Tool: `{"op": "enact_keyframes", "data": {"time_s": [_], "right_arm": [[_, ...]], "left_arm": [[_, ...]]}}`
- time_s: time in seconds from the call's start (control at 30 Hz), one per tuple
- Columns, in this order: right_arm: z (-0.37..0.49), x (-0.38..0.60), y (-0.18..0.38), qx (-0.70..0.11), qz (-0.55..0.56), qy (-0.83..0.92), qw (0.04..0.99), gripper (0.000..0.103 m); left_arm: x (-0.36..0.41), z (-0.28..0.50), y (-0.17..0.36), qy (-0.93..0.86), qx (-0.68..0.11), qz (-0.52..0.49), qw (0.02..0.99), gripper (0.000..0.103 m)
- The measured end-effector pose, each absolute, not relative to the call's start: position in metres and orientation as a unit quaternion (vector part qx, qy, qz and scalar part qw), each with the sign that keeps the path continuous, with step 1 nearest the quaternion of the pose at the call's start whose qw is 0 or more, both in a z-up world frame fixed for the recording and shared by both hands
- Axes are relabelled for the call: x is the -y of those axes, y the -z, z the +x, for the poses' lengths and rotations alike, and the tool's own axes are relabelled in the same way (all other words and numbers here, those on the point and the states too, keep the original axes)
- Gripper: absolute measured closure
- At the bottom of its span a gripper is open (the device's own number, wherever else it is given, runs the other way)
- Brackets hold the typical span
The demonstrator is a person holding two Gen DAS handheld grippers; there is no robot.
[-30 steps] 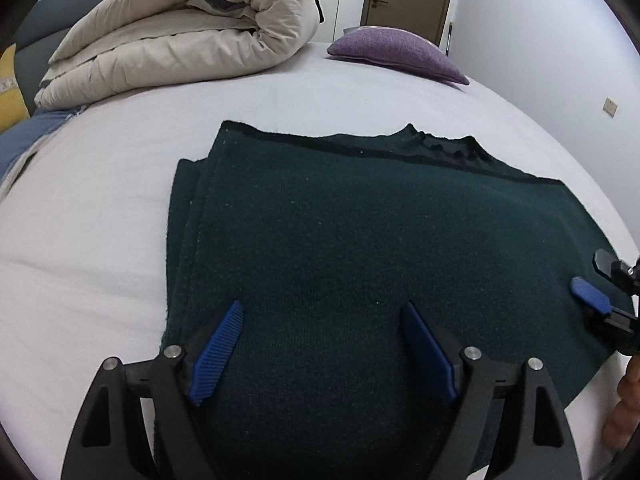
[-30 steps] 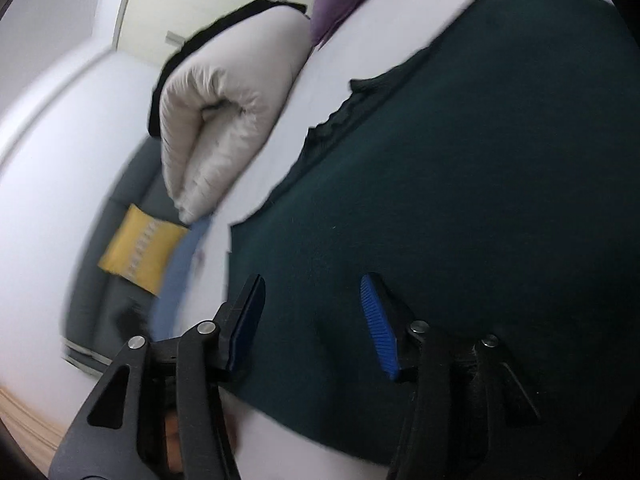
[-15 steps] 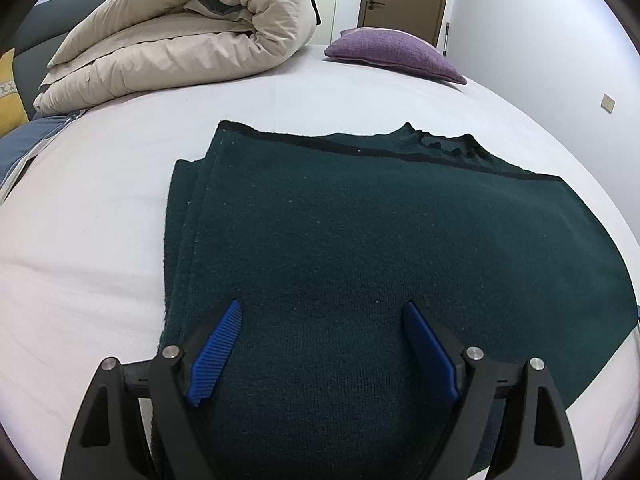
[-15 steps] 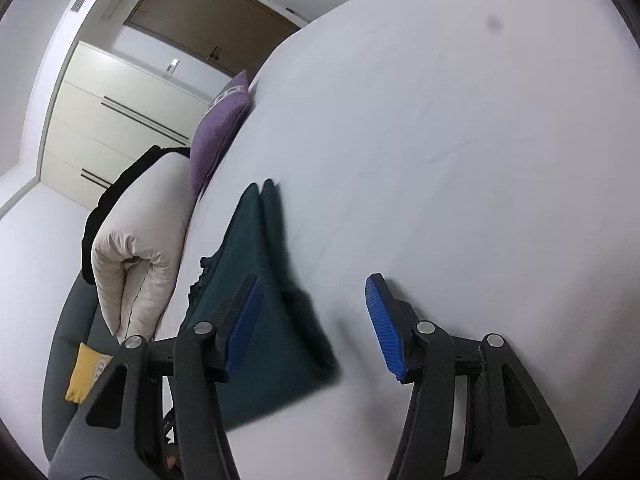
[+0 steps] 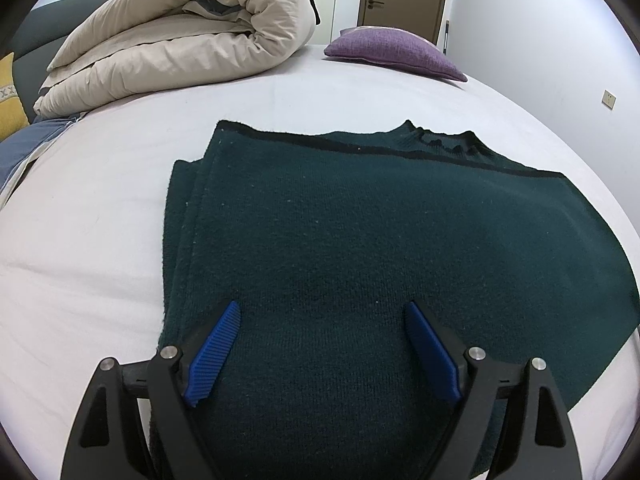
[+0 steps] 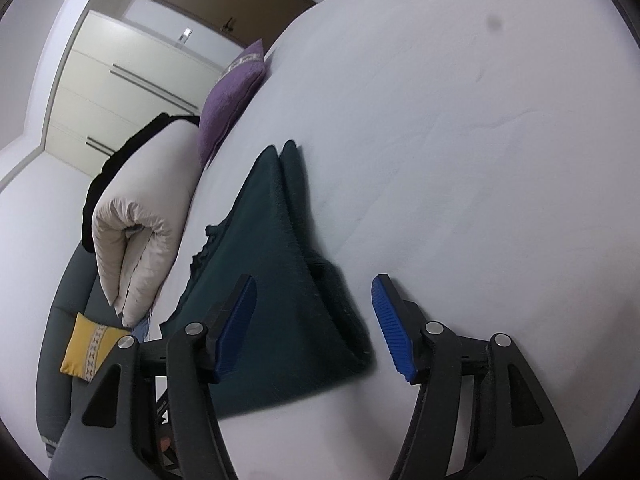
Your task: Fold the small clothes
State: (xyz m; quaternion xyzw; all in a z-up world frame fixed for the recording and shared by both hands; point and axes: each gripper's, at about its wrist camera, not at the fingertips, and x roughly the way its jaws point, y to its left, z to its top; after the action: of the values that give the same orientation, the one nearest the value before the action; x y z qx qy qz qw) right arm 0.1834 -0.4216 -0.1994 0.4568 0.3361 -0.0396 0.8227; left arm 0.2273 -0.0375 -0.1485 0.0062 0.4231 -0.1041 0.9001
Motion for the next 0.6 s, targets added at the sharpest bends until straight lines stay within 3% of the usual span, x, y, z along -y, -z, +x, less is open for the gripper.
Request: {"op": "enact_keyframes", "data": {"time_s": [0.6], "right_arm": [[0.204, 0.445, 0.187, -0.395, 0.428, 0.026, 0.813, 0.044]], "left_arm": [[0.039, 0.229, 0.151, 0.104, -0.425, 0.011, 0.899, 0.013]]}}
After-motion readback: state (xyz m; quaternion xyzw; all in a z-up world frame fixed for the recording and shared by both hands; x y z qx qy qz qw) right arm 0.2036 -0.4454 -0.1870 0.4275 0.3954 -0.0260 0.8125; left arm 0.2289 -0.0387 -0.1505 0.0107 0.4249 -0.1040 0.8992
